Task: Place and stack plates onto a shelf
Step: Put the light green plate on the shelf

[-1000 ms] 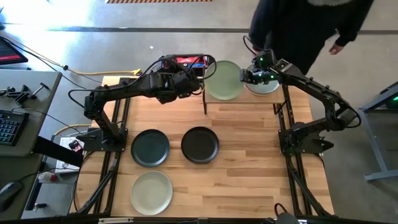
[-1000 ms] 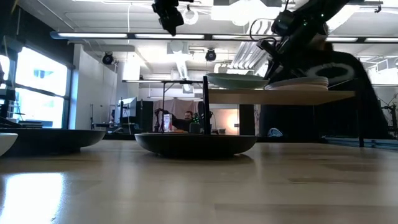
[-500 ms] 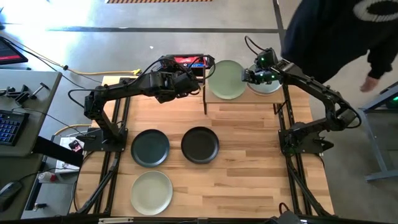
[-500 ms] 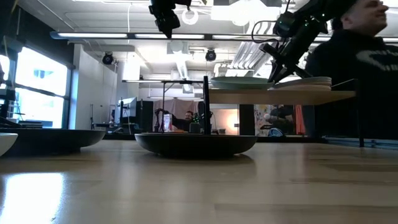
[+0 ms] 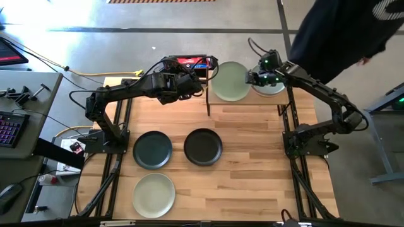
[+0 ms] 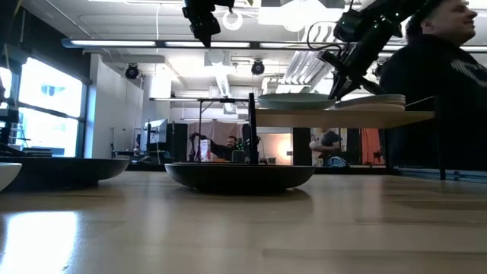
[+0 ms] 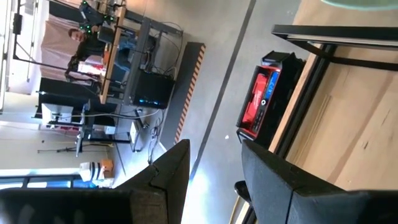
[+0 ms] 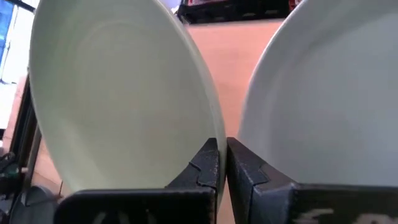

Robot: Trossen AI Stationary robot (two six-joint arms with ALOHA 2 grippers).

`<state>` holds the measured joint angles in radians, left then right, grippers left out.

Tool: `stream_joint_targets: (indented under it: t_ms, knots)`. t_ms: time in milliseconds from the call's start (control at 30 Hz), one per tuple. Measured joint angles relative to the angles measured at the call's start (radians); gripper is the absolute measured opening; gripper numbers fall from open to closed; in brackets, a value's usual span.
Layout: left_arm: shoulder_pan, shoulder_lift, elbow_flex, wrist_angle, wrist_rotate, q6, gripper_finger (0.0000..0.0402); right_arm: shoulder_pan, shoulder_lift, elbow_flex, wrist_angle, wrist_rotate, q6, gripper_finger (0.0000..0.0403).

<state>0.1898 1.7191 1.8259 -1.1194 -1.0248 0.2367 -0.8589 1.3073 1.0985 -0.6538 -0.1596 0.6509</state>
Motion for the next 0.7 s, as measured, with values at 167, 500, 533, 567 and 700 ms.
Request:
stream_joint_targets:
  t_ms: [167, 500, 533, 567, 700]
  knots:
    - [0.000, 0.000, 0.000, 0.000, 0.001, 0.000, 0.0135, 0.032, 0.000, 0.000, 0.005, 0.043, 0.022, 0.0000]
    - [0.000, 0.000, 0.000, 0.000, 0.012, 0.001, 0.0135, 0.020, 0.000, 0.000, 0.041, 0.066, 0.021, 0.0000]
    - [0.000, 0.000, 0.000, 0.000, 0.015, 0.001, 0.0135, 0.020, 0.000, 0.000, 0.045, 0.057, 0.022, 0.0000]
    - [0.000, 0.000, 0.000, 0.000, 0.018, 0.001, 0.0135, 0.020, 0.000, 0.000, 0.047, 0.052, 0.022, 0.0000]
    - [0.000, 0.000, 0.000, 0.000, 0.021, 0.001, 0.0135, 0.023, 0.000, 0.000, 0.043, 0.051, 0.029, 0.0000]
